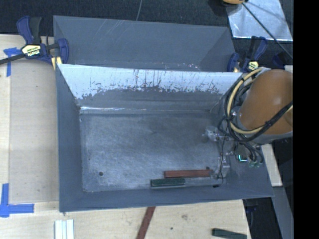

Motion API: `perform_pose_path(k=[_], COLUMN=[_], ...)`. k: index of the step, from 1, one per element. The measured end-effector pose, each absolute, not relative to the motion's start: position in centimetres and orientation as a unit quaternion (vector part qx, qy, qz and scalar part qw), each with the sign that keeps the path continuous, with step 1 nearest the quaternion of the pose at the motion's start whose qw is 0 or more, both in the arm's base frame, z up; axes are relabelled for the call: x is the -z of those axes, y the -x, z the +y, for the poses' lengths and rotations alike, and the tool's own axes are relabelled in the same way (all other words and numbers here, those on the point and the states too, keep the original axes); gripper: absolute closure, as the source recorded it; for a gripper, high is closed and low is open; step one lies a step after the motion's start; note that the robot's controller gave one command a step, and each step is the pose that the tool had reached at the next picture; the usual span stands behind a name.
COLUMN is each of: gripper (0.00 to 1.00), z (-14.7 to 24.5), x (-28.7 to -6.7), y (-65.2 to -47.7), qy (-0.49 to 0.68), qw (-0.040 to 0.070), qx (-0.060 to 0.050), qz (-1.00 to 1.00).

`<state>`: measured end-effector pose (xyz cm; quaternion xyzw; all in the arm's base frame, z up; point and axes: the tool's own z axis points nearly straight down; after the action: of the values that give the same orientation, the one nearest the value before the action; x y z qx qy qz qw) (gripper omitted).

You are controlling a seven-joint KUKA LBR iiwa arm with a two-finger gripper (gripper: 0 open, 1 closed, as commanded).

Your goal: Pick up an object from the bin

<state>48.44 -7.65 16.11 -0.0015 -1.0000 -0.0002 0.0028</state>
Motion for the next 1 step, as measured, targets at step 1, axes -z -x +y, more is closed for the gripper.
perform_pose_path(k=[1], gripper=[0.0], z=[-7.63], x=[-16.54], y=[-48.63], qy=[0.0], qw=[-0.001], qx=[0.0], qz=[-1.0])
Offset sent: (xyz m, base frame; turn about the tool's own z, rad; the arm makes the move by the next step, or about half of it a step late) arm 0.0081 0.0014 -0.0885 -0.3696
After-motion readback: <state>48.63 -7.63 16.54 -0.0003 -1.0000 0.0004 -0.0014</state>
